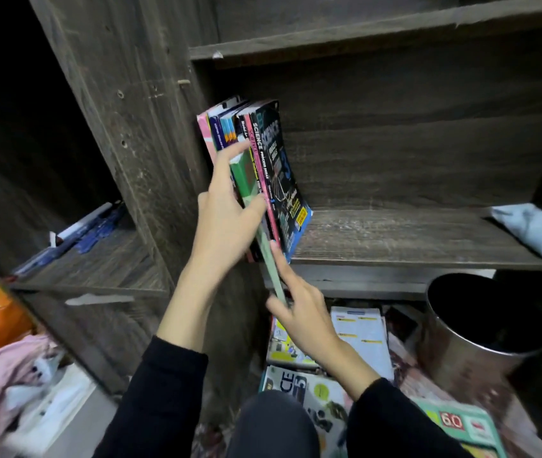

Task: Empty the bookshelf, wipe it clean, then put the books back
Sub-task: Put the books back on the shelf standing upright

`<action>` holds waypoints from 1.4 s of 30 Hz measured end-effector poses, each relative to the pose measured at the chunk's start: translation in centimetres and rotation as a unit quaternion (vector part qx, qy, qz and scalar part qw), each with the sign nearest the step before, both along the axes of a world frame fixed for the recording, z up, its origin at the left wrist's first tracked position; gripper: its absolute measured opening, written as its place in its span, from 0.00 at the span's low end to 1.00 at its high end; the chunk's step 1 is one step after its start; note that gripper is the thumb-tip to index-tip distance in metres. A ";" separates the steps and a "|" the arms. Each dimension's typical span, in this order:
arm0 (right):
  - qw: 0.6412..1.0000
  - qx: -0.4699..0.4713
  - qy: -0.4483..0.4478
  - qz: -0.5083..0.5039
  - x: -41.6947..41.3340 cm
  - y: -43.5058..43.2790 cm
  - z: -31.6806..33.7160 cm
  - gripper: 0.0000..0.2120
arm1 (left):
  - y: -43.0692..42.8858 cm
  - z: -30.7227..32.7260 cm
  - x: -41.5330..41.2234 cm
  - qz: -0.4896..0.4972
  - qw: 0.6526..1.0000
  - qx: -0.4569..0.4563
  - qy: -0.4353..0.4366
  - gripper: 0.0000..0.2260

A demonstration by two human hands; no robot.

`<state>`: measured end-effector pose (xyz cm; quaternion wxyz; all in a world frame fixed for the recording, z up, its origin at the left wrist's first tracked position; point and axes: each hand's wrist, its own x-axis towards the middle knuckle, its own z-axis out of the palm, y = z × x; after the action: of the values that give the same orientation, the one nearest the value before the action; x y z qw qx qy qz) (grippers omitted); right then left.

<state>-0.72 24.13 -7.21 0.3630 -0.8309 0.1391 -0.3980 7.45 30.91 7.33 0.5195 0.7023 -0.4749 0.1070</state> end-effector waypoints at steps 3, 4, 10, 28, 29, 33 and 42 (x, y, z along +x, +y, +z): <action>0.996 -0.030 -0.043 -0.068 -1.4 1.5 0.5 0.37 | 0.4 1.8 -1.8 -0.007 1.000 -0.003 -0.009 0.26; 0.995 -0.037 -0.053 -0.077 -1.9 1.7 0.8 0.37 | 0.5 2.4 -2.3 -0.009 1.000 -0.001 -0.008 0.26; 0.982 -0.087 -0.114 -0.121 -3.6 1.8 1.7 0.34 | 0.8 4.4 -3.9 -0.060 0.998 0.000 -0.021 0.24; 0.982 0.162 0.072 0.067 7.2 -10.5 1.9 0.42 | -11.1 0.5 6.4 0.187 0.960 0.150 -0.147 0.27; 0.976 0.191 0.065 0.081 7.5 -10.8 1.7 0.42 | -11.4 0.1 6.5 0.195 0.957 0.146 -0.159 0.27; 0.957 0.258 0.022 0.130 8.8 -12.1 0.8 0.42 | -12.3 -2.1 7.8 0.210 0.966 0.046 -0.144 0.30; 0.943 0.307 0.018 0.126 9.7 -14.8 1.0 0.35 | -14.1 -5.5 7.6 0.272 0.957 -0.094 -0.019 0.38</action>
<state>8.96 9.38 -6.20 0.6450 -0.6968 0.1553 -0.2725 15.02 16.82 1.79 0.5248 0.7510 -0.2635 0.3019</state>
